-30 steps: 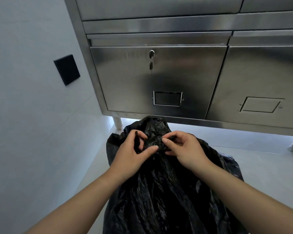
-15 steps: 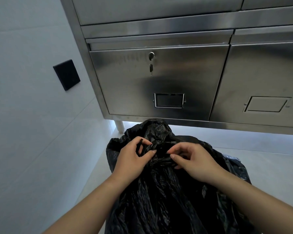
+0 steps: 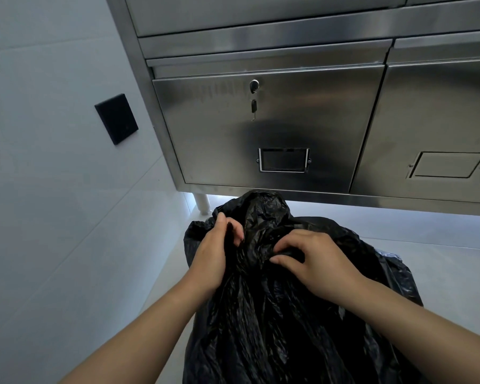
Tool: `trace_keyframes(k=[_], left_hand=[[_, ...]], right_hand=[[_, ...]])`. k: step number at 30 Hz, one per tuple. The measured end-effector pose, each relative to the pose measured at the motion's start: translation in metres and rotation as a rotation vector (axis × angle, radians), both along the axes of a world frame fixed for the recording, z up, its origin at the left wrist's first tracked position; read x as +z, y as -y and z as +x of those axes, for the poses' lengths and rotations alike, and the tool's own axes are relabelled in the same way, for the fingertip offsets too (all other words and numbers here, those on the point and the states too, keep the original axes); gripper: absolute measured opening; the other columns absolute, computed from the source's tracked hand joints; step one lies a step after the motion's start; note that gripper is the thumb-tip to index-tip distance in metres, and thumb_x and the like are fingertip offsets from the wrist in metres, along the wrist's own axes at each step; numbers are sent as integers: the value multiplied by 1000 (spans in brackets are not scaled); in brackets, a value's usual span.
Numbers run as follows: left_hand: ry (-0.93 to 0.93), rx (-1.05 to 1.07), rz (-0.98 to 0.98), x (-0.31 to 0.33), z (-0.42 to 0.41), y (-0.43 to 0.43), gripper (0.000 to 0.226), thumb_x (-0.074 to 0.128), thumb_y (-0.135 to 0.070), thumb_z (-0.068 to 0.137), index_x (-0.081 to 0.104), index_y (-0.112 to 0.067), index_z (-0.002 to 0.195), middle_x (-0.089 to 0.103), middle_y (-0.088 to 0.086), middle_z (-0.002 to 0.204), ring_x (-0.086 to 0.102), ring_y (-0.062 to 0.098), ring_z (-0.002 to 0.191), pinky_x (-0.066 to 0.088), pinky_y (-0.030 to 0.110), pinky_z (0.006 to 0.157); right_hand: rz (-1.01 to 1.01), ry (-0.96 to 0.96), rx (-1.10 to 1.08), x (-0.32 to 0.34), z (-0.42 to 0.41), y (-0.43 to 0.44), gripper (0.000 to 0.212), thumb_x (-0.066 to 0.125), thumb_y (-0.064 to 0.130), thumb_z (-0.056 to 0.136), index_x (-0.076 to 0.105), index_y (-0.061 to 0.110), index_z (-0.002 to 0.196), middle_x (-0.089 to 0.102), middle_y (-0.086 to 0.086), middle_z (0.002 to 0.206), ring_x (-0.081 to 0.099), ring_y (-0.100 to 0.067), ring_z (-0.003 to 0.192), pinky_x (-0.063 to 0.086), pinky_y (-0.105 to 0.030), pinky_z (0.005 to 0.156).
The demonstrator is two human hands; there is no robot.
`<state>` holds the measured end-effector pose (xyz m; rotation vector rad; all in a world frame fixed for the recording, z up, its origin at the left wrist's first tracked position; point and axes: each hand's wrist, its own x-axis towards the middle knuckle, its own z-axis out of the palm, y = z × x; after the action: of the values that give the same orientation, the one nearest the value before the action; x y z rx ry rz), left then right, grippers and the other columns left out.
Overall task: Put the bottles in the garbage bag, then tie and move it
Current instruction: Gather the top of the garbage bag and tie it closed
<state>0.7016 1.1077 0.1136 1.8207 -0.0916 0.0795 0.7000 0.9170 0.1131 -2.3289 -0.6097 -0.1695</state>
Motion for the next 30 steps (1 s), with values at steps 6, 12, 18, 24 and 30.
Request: trace_keyframes(k=[6,12,18,24,30], left_hand=[[61,-57,165,5,-6,-11,23,44,-26,92,53,-26,70,56,-14,72,51,4,71,40,22,70],[229,-91,322,6,-16,-6,4,54,-31,89,53,-35,89,60,-14,86,53,18,67,43,24,63],[319,-118,404,14,-10,-11,5,52,-33,91,50,-34,86,60,-6,77,51,20,58,40,25,55],[280,-108,484,6,-9,-28,15,52,-26,92,46,-39,89,59,-6,72,50,6,54,39,13,53],[203,23,442,0,-6,-49,19,51,-20,93,47,-38,86,62,-8,77,55,8,66,41,10,58]], right_hand=[[101,-26,-81,6,-1,-1,5,72,32,78,69,31,81,60,27,62,60,6,67,39,-5,62],[337,-211,-104,13,-2,2,9,76,30,73,68,33,70,67,13,55,55,-2,39,41,-9,46],[462,-275,-127,20,3,10,10,75,21,75,70,26,68,68,1,53,51,-5,37,41,-13,42],[484,-348,-149,11,7,14,15,73,13,77,66,22,67,64,6,48,58,-4,43,45,-10,49],[524,-318,-260,6,9,45,16,70,8,80,65,18,69,59,6,43,53,-3,40,43,-10,50]])
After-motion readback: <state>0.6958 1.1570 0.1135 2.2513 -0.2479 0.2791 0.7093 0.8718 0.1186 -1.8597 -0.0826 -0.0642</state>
